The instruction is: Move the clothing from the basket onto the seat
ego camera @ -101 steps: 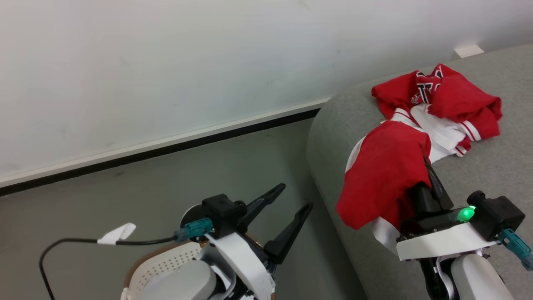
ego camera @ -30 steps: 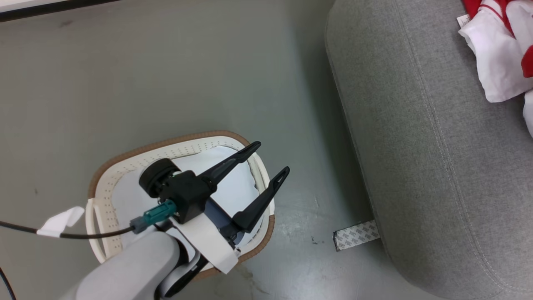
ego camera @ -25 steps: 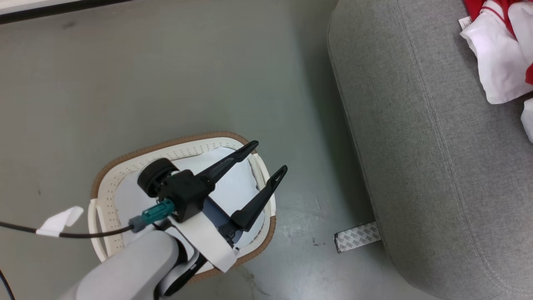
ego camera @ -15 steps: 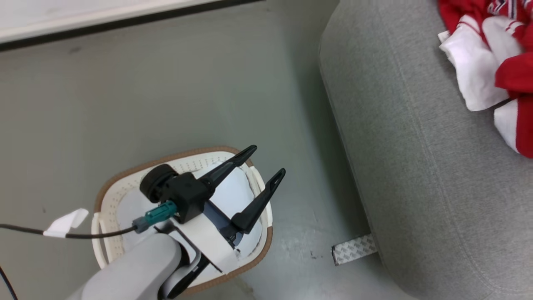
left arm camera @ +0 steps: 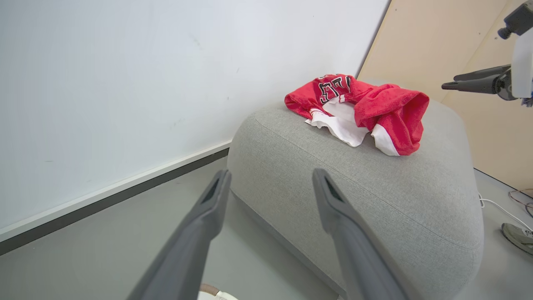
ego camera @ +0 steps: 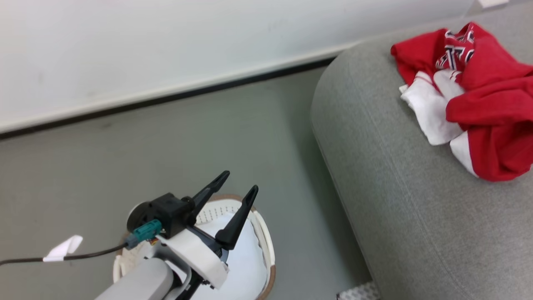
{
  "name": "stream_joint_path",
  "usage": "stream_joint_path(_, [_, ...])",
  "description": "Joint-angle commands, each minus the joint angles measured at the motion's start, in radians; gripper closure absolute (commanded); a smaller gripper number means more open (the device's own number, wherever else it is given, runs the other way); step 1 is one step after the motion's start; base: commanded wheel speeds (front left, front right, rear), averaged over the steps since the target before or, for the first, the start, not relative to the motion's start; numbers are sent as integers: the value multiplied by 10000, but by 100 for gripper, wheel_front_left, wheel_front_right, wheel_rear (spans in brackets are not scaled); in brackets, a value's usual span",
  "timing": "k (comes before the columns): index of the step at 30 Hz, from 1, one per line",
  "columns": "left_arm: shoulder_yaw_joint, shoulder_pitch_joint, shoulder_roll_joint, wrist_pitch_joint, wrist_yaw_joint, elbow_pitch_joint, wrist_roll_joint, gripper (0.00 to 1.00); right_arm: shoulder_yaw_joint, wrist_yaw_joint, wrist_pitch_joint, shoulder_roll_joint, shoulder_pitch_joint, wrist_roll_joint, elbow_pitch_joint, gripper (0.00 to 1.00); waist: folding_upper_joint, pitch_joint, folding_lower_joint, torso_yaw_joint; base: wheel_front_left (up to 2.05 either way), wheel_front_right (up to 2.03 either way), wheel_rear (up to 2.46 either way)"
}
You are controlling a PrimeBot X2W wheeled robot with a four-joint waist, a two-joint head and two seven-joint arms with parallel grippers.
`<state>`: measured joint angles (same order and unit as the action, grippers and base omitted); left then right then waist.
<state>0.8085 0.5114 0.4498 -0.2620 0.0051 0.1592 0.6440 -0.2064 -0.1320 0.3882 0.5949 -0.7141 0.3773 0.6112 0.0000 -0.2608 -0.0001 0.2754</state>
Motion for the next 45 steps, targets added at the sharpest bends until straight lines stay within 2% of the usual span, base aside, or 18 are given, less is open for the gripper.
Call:
stream_joint_path(1, [-106, -257, -95, -19, 58, 50, 85, 0, -89, 27, -134, 160, 155, 194, -202, 0, 0, 724, 1, -205, 0, 0, 0])
stream_joint_path(5, [-723, -750, -285, -25, 227, 103, 145, 0, -181, 25, -585, 64, 481, 605, -758, 0, 0, 1390, 1, -421, 0, 0, 0])
stream_joint_path(11, [-2343, -1598, -321, -22, 586, 101, 139, 0, -107, 25, -1507, -744, 1330, 1029, -1683, 0, 0, 2170, 1, -780, 0, 0, 0])
stream_joint_path(15, [-3310, -2208, -236, -23, 724, 96, -6, 0, 62, 25, -2244, -1167, 2108, 633, -2422, 0, 0, 2508, 1, -1048, 0, 0, 0])
stream_joint_path(22, [-4793, -3432, -220, -22, 719, -90, -225, 0, 639, 25, -3592, -2651, 3720, -94, -3872, 0, 0, 2643, 1, -1341, 0, 0, 0])
stream_joint_path(25, [-5772, -3828, -554, -24, 723, -456, -383, 0, 902, 25, -4201, -3369, 4389, -378, -4214, 0, 0, 2671, 1, -1465, 0, 0, 0])
stream_joint_path(27, [-6335, -4336, -911, -23, 659, -646, -705, 0, 1018, 25, -4629, -3919, 4901, -272, -4358, 0, 0, 2714, 1, -1555, 0, 0, 0])
stream_joint_path(31, [-7321, -4941, -1599, -23, 489, -901, -1469, 0, 1054, 25, -5344, -4580, 5783, -512, -4454, 0, 0, 2791, 1, -1733, 0, 0, 0])
stream_joint_path(34, [-7855, -5254, -2099, -23, 231, -756, -1955, 0, 1088, 25, -5851, -4831, 6246, -750, -4414, 0, 0, 2800, 1, -1795, 0, 0, 0])
stream_joint_path(35, [-7855, -5254, -2099, -23, 231, -756, -1955, 0, 1088, 25, -5851, -4831, 6246, -750, -4414, 0, 0, 2800, 1, -1795, 0, 0, 0])
stream_joint_path(40, [-8441, -5448, -2692, -23, -469, -210, -2626, 0, 839, 25, -6390, -4949, 6623, -1269, -4304, 0, 0, 2776, 1, -1782, 0, 0, 0])
stream_joint_path(45, [-8817, -5587, -3161, -25, -916, 94, -3342, 0, 776, 25, -6521, -5154, 6689, -1453, -3865, 0, 0, 2773, 1, -1737, 0, 0, 0])
